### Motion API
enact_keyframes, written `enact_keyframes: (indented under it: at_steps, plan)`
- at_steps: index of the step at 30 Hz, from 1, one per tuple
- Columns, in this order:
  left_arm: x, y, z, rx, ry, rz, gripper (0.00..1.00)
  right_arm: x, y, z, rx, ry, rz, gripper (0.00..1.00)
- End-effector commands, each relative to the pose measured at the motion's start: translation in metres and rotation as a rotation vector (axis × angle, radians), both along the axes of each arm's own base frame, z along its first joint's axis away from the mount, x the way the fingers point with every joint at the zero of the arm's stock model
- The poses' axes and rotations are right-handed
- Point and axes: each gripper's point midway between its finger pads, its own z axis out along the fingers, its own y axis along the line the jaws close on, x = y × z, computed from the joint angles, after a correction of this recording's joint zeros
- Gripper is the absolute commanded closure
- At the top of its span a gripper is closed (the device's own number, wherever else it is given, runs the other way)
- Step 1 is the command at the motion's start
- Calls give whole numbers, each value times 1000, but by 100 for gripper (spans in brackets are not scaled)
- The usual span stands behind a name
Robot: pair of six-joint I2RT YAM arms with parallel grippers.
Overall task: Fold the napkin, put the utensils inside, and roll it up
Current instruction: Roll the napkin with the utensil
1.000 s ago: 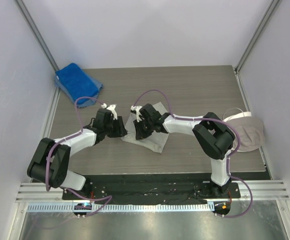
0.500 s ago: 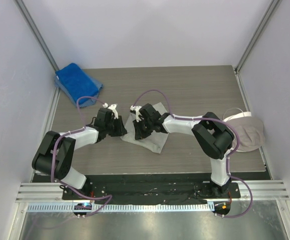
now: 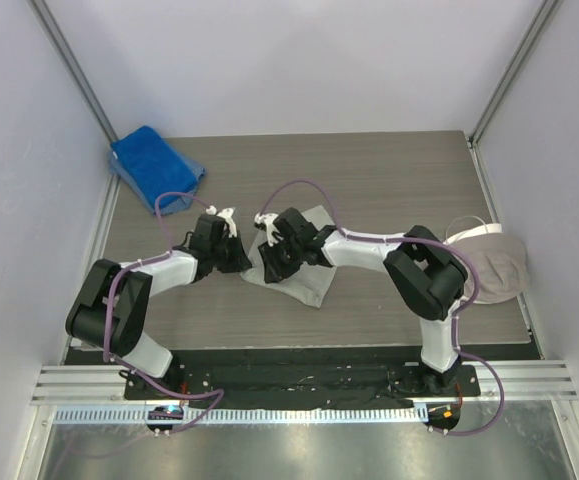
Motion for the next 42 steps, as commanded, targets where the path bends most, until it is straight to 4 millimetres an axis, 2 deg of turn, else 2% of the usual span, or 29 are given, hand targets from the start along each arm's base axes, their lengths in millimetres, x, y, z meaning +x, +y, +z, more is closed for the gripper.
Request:
enact_keyframes:
  at_steps: [1, 2, 3, 4, 6, 14, 25, 32, 37, 38, 42]
  plan:
    - [-15, 7, -8, 39, 129, 33, 100, -4, -10, 29, -84, -186, 67, 53]
    - [-17, 7, -7, 38, 141, 34, 100, -11, -6, 32, -96, -232, 90, 49]
    - [-21, 9, -9, 46, 170, 40, 100, -3, -6, 45, -101, -329, 80, 48]
    - [-19, 8, -6, 45, 170, 41, 100, -7, -10, 40, -121, -346, 75, 47]
    - [-19, 9, -6, 50, 178, 45, 100, -5, -8, 47, -139, -446, 76, 45]
    - [-19, 12, -2, 54, 201, 52, 100, -23, -1, 30, -239, -581, 175, 43]
    - [-19, 10, -2, 46, 210, 41, 100, -9, -10, 8, -353, -665, 196, 43]
    - [-21, 8, -3, 39, 212, 27, 100, -13, -10, -12, -369, -596, 258, 44]
    - [-17, 5, 3, 21, 189, 14, 100, -39, -16, -39, -366, -405, 350, 50]
    - [-17, 4, 4, 16, 186, 11, 100, -45, -24, -47, -392, -355, 365, 52]
    - [-14, 4, 9, 12, 163, 14, 100, -69, -34, -67, -382, -170, 409, 62]
